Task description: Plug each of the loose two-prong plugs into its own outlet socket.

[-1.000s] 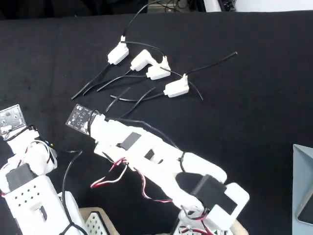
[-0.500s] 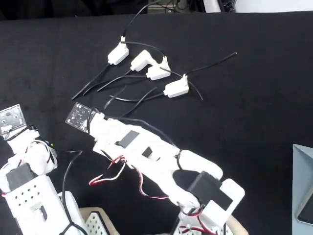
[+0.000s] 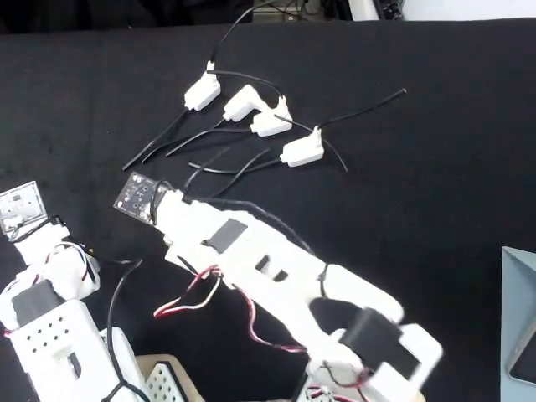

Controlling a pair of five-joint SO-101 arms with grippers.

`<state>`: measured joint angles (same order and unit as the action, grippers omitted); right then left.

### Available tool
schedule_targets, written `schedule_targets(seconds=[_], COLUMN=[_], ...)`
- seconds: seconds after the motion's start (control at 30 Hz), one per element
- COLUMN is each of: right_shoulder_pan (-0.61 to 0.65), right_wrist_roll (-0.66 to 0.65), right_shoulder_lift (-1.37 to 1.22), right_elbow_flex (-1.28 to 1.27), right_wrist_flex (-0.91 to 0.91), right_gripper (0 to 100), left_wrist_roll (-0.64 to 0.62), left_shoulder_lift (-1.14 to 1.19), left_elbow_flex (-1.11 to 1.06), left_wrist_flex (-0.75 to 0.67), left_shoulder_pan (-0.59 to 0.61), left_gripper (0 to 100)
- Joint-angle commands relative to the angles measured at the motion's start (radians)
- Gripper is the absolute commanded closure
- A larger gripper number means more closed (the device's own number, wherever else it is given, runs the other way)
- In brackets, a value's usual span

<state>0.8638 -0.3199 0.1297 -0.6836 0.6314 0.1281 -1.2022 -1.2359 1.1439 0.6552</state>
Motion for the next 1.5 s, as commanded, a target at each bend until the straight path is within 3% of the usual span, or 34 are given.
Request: schedule_targets(seconds=[0.0,0.13,0.27,0.4,0.57,0.67,0.83,1.0,1.23,1.47], right_shoulder_pan=[0.048,0.066,0.06,0.014,-0.181,-0.292,-0.394,-0.4,-0.399,-0.397], right_wrist_roll=[-0.002,-0.002,-0.002,0.061,0.124,0.126,0.133,0.133,0.133,0.133], right_shoulder_lift=[0.134,0.254,0.344,0.384,0.421,0.452,0.47,0.467,0.469,0.467], right_elbow_flex=[0.048,0.048,0.047,-0.001,-0.093,-0.114,-0.157,-0.248,-0.268,-0.288], right_wrist_flex=[0.068,0.193,0.305,0.356,0.354,0.353,0.285,0.149,0.127,0.121], right_gripper=[77.9,84.8,98.6,98.5,98.5,98.5,98.5,98.5,98.5,98.5], left_wrist_roll=[-0.002,0.0,0.06,0.069,0.069,0.069,0.069,0.069,0.071,0.071], left_shoulder_lift=[-0.011,-0.011,-0.003,-0.006,0.0,0.0,0.002,0.003,0.028,0.396], left_elbow_flex=[0.004,0.01,-0.01,-0.028,-0.031,-0.051,-0.067,-0.07,-0.067,0.028], left_wrist_flex=[-0.018,-0.018,-0.009,-0.011,-0.009,-0.009,-0.009,-0.018,-0.064,-0.206], left_shoulder_pan=[-0.004,-0.018,-0.166,-0.326,-0.453,-0.486,-0.553,-0.579,-0.582,-0.576], left_gripper=[83,83,83,83,78,72,72,72,72,72])
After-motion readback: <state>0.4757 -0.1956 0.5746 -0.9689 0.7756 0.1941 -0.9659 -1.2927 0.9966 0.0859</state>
